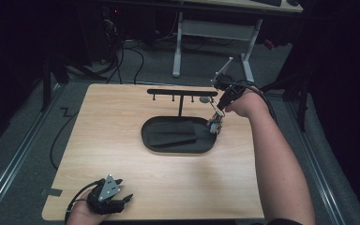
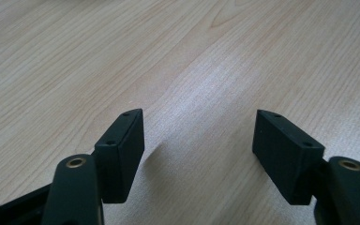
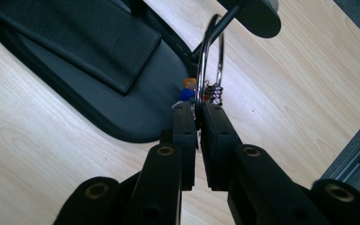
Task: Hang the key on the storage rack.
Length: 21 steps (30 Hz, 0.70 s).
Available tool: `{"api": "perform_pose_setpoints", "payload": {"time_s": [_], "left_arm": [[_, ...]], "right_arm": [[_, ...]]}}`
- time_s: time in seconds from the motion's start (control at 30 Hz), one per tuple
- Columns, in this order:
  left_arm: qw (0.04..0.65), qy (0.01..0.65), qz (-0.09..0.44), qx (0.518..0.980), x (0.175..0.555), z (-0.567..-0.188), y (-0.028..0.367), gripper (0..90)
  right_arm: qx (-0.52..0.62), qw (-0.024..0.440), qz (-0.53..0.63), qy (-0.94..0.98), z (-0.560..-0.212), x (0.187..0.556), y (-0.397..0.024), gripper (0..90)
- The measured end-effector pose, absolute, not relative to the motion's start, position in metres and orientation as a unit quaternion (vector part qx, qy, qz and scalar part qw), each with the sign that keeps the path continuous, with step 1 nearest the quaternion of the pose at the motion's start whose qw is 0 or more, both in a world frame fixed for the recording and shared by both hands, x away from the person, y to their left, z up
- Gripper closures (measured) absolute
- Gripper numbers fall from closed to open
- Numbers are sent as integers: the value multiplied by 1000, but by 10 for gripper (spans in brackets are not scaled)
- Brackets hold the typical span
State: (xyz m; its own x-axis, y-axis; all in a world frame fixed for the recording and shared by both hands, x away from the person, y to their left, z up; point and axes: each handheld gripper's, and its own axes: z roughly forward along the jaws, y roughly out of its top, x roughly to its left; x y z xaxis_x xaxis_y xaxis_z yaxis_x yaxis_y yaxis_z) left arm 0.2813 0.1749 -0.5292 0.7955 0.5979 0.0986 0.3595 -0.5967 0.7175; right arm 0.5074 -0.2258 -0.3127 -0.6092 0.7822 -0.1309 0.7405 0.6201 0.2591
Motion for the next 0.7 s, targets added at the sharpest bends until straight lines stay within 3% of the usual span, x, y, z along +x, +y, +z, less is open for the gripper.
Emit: {"api": "perform_pose_setpoints", "payload": {"time_s": [0.2,0.37,0.5,0.7], "left_arm": [[359,270,171,877,281,-529,174,348],[357,269,170,878,280,-529,173,348],[359,270,169,877,281,-529,173,347],[358,269,170,878,281,-529,172,346]], "right_arm": [[447,121,92,882,-320,509,-225,852],[438,152,95,881,-322,508,-225,835],[444,165,95,876,-323,506,-224,727],[442,179,102,873,-321,497,-223,634]]}}
